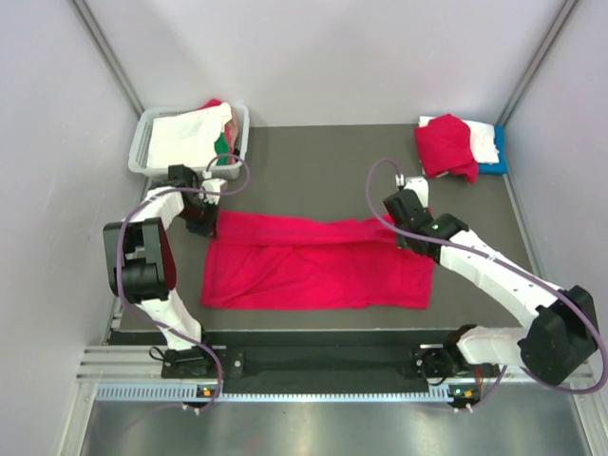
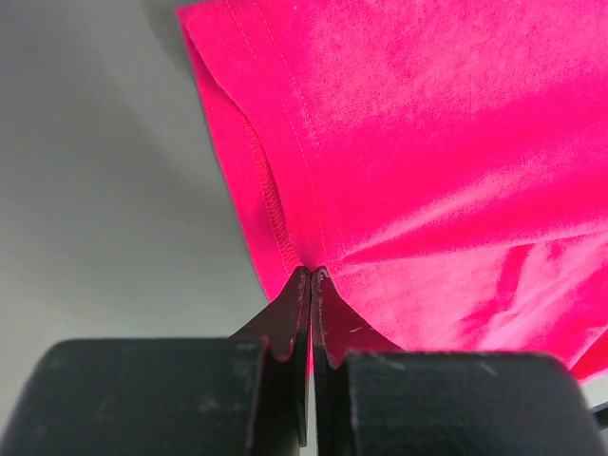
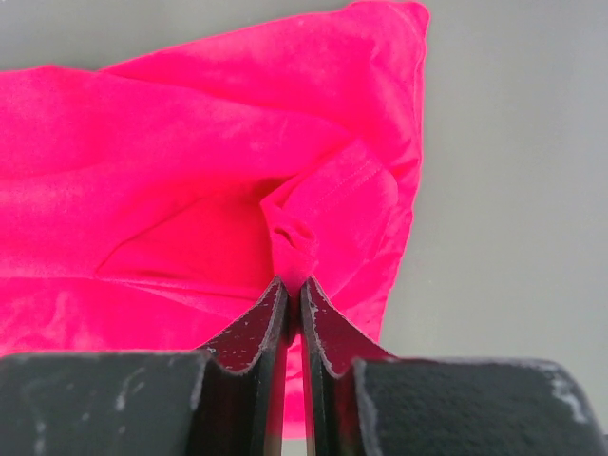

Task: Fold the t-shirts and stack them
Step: Fold the tshirt

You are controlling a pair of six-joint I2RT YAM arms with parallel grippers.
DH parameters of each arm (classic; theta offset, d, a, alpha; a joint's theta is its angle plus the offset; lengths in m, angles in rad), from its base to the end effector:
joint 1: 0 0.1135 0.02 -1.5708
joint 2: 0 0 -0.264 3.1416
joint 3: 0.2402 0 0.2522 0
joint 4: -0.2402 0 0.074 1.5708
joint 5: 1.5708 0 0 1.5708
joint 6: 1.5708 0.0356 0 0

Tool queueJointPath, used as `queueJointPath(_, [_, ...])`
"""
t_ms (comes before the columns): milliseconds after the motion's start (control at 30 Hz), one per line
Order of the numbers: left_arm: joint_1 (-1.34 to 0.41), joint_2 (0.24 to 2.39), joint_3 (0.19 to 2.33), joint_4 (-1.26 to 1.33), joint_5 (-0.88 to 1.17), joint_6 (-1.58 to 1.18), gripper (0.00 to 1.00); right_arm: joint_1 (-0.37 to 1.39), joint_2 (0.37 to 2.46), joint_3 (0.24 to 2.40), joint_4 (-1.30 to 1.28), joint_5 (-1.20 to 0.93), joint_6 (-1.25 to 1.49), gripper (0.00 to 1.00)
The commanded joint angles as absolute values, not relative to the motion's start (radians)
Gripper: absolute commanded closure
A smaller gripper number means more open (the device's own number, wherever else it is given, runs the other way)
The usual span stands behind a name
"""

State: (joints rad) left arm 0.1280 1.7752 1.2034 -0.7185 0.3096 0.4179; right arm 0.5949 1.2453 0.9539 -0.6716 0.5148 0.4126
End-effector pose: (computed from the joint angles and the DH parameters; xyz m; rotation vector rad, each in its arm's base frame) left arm 0.3405 0.0329 0.1862 0.4611 2.7355 -0.3112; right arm 0.2147 0.1241 0.2645 -0.0208 2.3746 -0.1873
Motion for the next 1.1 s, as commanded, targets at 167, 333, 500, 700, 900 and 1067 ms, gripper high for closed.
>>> queueJointPath(167, [0.129,1.697,1.288,-0.805,0.341,0.428,1.00,0.687,1.187,0.887,-0.765,0.464,0.502,0.92])
queueJointPath(333, [0.146,1.697,1.402,-0.906,0.420,0.428,1.00,0.761,1.201,0.796,-0.738,0.371,0.595,0.86])
queueJointPath(500, [0.181,1.694,1.488,-0.985,0.495,0.426,1.00,0.833,1.238,0.756,-0.718,0.319,0.666,0.41])
queueJointPath(700, [0.183,1.681,1.486,-0.997,0.503,0.434,1.00,0.853,1.269,0.820,-0.764,0.377,0.634,0.00])
queueJointPath(900, [0.183,1.674,1.454,-0.992,0.497,0.439,1.00,0.763,1.295,0.971,-0.735,0.511,0.511,0.00])
queueJointPath(1067, [0.183,1.655,1.436,-1.008,0.477,0.469,0.95,0.657,1.347,0.996,-0.637,0.502,0.468,0.00])
